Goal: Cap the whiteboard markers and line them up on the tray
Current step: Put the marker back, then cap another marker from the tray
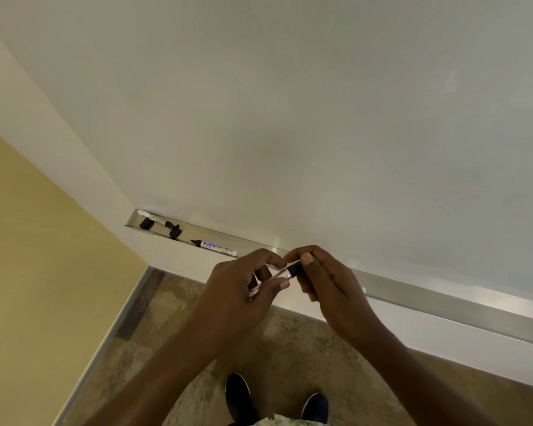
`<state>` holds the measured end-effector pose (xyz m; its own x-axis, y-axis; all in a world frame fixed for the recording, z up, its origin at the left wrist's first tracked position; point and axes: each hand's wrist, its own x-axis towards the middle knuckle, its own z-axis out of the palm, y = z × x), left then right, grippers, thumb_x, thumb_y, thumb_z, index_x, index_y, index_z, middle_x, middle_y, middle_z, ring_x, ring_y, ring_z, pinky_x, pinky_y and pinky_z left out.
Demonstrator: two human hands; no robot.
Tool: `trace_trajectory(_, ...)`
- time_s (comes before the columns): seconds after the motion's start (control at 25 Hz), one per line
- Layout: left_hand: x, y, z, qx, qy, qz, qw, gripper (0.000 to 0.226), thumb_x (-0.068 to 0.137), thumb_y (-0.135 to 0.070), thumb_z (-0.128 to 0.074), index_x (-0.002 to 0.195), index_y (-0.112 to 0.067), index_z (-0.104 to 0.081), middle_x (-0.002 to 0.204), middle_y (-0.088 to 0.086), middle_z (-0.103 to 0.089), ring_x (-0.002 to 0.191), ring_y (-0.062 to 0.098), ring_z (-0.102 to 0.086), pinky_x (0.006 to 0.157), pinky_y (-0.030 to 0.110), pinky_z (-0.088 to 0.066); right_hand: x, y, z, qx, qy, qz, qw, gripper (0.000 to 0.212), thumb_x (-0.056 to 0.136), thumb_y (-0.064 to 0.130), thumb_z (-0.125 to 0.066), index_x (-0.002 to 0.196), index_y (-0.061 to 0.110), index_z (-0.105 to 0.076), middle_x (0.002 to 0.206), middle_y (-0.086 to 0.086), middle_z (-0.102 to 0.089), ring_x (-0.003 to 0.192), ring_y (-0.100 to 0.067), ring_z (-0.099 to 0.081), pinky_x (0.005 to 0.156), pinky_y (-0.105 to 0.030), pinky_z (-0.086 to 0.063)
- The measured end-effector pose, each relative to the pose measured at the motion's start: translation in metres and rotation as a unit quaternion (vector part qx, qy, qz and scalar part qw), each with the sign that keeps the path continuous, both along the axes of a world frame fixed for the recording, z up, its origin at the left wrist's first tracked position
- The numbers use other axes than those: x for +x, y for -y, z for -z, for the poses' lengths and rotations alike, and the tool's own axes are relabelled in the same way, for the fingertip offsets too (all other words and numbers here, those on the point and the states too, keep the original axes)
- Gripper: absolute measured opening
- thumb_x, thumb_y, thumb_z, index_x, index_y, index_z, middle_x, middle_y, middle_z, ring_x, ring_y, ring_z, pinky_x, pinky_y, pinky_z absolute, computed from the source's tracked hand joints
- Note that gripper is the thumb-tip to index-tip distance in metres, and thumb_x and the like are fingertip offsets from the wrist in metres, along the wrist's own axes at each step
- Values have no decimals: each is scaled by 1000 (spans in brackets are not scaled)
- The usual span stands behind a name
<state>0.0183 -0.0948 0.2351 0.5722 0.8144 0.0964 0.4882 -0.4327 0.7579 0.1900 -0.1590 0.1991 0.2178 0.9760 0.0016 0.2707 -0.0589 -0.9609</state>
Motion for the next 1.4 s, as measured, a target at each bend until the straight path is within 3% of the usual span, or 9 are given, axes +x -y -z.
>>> trace_trajectory(0.16,11,20,-5,50,-5,1,999,9,92,-34,-64,85,-27,-64,63,-23,-47,71,-7,-55,62,3,-39,-17,12,5,19,-21,37,999,35,100,47,-39,94,18,-57,68,-4,-57,56,-11,-48,53,-31,-40)
trace_trajectory(0.32,23,29,0,61,-22,3,998,15,91,-27,-64,78,-27,-57,62,-21,-41,59,-1,-49,57,7,-37,-20,18,9,1,-55,70,996,32,102,43,-42,94,15,-54,67,2,-58,58,-13,-52,55,-37,-43)
trace_trajectory(0.4,28,32,3,57,-30,7,998,21,91,-25,-65,76,-31,-50,62,-21,-41,58,-1,-47,56,8,-35,-18,21,11,-17,-66,74,995,30,101,39,-43,95,13,-54,66,4,-58,58,-9,-52,55,-31,-44)
trace_trajectory(0.64,35,38,12,48,-44,28,998,20,87,-33,-59,76,-36,-43,61,-23,-38,57,-2,-47,54,8,-29,-12,34,20,-58,-107,65,990,33,97,45,-42,95,15,-55,64,7,-58,56,-5,-51,54,-21,-41)
trace_trajectory(0.92,33,13,40,29,-63,65,996,8,91,-31,-56,88,-25,-61,72,-14,-52,64,7,-51,57,19,-38,13,18,37,-71,-125,40,989,32,104,33,-41,96,12,-63,65,-3,-53,55,-10,-44,50,-21,-36)
trace_trajectory(1.04,37,5,62,17,-75,93,993,12,92,-25,-54,97,-20,-64,76,-17,-48,67,3,-48,60,15,-32,20,18,49,-97,-149,67,982,22,103,28,-46,102,17,-66,72,-3,-65,58,-16,-52,51,-26,-41)
trace_trajectory(1.2,45,-7,90,-22,-60,27,998,11,93,-17,-60,101,-15,-67,83,-6,-62,72,4,-55,64,13,-39,35,21,64,-145,-191,122,963,20,102,30,-49,112,20,-63,93,-8,-73,69,-24,-64,56,-33,-47)
trace_trajectory(1.28,50,-18,101,-66,-41,-35,996,10,93,-15,-62,101,-18,-66,82,-5,-66,73,5,-60,63,12,-41,45,25,73,-163,-168,135,963,19,102,31,-50,110,21,-64,93,-7,-73,72,-23,-66,59,-33,-48)
trace_trajectory(1.4,58,-39,116,-117,-24,-110,987,9,92,-17,-63,99,-22,-64,81,-5,-70,75,12,-66,65,24,-51,55,31,87,-177,-99,141,969,17,101,31,-51,107,21,-64,91,-2,-73,74,-21,-69,58,-24,-49)
